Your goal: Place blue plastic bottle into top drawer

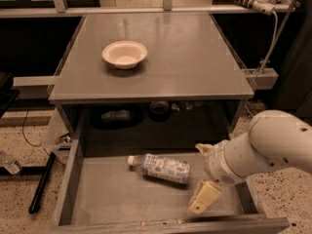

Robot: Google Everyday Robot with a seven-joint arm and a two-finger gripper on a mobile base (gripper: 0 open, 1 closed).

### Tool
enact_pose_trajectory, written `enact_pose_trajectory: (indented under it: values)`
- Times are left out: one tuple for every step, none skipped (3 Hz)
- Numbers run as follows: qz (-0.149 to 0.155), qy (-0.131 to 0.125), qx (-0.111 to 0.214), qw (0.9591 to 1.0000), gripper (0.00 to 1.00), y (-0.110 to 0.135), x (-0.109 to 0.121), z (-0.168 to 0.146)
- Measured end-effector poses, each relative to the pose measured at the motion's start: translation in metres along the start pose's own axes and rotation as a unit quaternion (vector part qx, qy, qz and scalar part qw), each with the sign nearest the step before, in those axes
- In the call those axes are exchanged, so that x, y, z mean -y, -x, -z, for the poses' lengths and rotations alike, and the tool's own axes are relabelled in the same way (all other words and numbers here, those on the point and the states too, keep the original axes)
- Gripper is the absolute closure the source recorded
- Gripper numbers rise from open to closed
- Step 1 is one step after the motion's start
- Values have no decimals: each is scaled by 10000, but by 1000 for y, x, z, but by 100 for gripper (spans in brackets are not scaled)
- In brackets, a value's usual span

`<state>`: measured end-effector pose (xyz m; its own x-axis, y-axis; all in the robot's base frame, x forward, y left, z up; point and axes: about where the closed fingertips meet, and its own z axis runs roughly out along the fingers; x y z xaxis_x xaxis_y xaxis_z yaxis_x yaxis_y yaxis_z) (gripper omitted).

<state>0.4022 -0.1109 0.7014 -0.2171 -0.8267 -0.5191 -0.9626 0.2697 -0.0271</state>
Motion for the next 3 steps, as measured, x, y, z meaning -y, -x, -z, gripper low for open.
enact_pose_trajectory:
  values:
    - [-4, -369, 125, 9992, 0, 6, 19, -1]
    - [-4, -369, 125, 9992, 0, 6, 19, -1]
    - [27, -537, 257, 9982, 0, 9, 23, -9]
